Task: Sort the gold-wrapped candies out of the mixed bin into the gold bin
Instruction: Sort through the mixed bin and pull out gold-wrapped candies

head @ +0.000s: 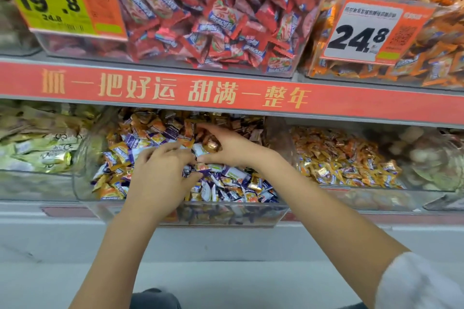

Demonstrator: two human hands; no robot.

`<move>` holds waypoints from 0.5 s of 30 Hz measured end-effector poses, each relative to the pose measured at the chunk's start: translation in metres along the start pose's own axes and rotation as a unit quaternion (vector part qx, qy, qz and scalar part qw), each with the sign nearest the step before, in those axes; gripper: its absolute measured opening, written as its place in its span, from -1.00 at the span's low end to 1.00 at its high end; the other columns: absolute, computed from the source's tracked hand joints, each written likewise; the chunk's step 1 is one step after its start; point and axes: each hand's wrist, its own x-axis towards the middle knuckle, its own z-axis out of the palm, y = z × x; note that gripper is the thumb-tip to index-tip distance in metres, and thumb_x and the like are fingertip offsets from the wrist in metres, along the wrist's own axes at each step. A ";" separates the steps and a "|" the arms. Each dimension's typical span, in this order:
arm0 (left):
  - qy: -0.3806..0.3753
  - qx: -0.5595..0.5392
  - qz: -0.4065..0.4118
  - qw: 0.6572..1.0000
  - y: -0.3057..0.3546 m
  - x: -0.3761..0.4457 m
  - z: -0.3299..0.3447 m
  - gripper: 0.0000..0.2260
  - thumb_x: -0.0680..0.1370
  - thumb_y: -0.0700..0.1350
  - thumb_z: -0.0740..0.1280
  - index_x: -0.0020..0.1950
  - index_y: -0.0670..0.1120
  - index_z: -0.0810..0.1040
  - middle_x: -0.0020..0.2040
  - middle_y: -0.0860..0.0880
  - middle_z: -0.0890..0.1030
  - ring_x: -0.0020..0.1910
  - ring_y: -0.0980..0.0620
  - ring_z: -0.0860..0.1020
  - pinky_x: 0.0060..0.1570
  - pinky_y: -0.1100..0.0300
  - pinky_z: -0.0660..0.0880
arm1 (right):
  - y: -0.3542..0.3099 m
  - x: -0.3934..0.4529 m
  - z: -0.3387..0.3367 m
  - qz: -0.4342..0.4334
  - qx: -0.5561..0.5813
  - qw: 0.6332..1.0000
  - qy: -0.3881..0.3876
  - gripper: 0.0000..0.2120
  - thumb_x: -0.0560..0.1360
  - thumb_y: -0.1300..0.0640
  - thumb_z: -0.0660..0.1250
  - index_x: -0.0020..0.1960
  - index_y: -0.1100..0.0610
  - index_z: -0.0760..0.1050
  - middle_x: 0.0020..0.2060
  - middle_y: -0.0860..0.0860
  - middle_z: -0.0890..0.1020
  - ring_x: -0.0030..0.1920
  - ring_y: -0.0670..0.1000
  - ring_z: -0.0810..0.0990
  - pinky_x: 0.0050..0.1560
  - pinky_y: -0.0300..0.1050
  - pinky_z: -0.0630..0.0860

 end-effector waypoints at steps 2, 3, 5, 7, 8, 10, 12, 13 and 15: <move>0.005 -0.001 -0.001 1.000 -0.001 0.000 -0.001 -0.77 0.53 0.11 0.31 0.13 0.09 0.58 0.29 0.19 0.50 0.44 0.15 0.23 0.34 0.07 0.07 | 0.000 0.008 -0.001 0.003 0.002 1.000 -0.011 -0.16 0.45 -0.09 0.42 0.55 -0.02 -0.01 0.52 0.02 0.17 0.46 0.06 0.23 0.33 -0.11 0.29; 0.009 -0.005 -0.001 1.000 -0.001 0.000 -0.002 -0.80 0.52 0.08 0.33 0.10 0.07 0.59 0.29 0.17 0.50 0.43 0.14 0.24 0.34 0.06 0.08 | -0.001 0.012 -0.002 0.010 0.008 1.000 -0.008 -0.14 0.43 -0.10 0.44 0.54 -0.03 0.01 0.51 0.02 0.17 0.45 0.07 0.23 0.31 -0.10 0.30; 0.018 -0.014 0.000 1.000 -0.001 0.000 -0.001 -0.83 0.49 0.03 0.37 0.04 0.03 0.62 0.27 0.15 0.52 0.41 0.11 0.28 0.34 0.04 0.09 | -0.003 0.018 -0.001 0.030 0.012 0.999 0.005 -0.13 0.39 -0.12 0.47 0.53 -0.04 0.05 0.50 0.03 0.20 0.43 0.09 0.27 0.27 -0.06 0.36; 0.023 -0.020 -0.002 1.000 -0.002 0.001 0.000 -0.84 0.48 0.03 0.38 0.01 0.01 0.62 0.25 0.13 0.52 0.40 0.10 0.29 0.34 0.05 0.08 | -0.004 0.022 0.000 0.058 -0.008 0.998 -0.009 -0.10 0.39 -0.16 0.45 0.54 -0.03 0.01 0.50 0.04 0.19 0.40 0.11 0.32 0.19 -0.05 0.44; 0.024 -0.021 -0.002 0.999 -0.002 0.002 0.000 -0.83 0.48 0.03 0.38 0.01 0.01 0.61 0.25 0.12 0.52 0.40 0.09 0.28 0.34 0.06 0.07 | -0.004 0.022 0.000 0.072 -0.023 0.997 -0.026 -0.10 0.41 -0.19 0.43 0.55 -0.02 -0.02 0.52 0.03 0.17 0.41 0.11 0.32 0.18 -0.05 0.45; 0.025 -0.019 -0.002 0.999 -0.004 0.003 0.001 -0.81 0.49 0.06 0.37 0.03 0.02 0.60 0.26 0.13 0.51 0.40 0.10 0.27 0.34 0.07 0.06 | -0.005 0.022 -0.001 0.082 -0.056 0.993 -0.057 -0.13 0.45 -0.21 0.37 0.56 0.01 -0.03 0.53 0.02 0.15 0.43 0.10 0.29 0.25 -0.07 0.42; 0.027 -0.019 -0.002 0.999 -0.007 0.004 0.002 -0.77 0.49 0.10 0.35 0.07 0.03 0.59 0.26 0.13 0.50 0.40 0.10 0.26 0.35 0.05 0.06 | -0.006 0.019 -0.003 0.081 -0.071 0.992 -0.065 -0.22 0.48 -0.17 0.34 0.55 0.05 0.05 0.52 0.03 0.19 0.42 0.09 0.30 0.25 -0.12 0.38; 0.032 -0.022 0.000 0.999 -0.008 0.004 0.002 -0.75 0.49 0.11 0.35 0.09 0.03 0.58 0.26 0.12 0.51 0.40 0.10 0.27 0.34 0.03 0.07 | -0.007 0.017 -0.004 0.079 -0.065 0.993 -0.055 -0.25 0.49 -0.15 0.35 0.54 0.05 0.10 0.50 0.03 0.22 0.41 0.09 0.33 0.25 -0.12 0.38; 0.051 -0.035 0.000 0.998 -0.008 0.006 0.002 -0.67 0.49 0.16 0.34 0.17 0.04 0.54 0.22 0.10 0.52 0.36 0.08 0.32 0.32 0.03 0.11 | -0.010 0.009 -0.008 0.076 -0.029 0.996 -0.023 -0.28 0.46 -0.12 0.40 0.51 0.06 0.20 0.47 0.02 0.29 0.39 0.08 0.36 0.24 -0.12 0.39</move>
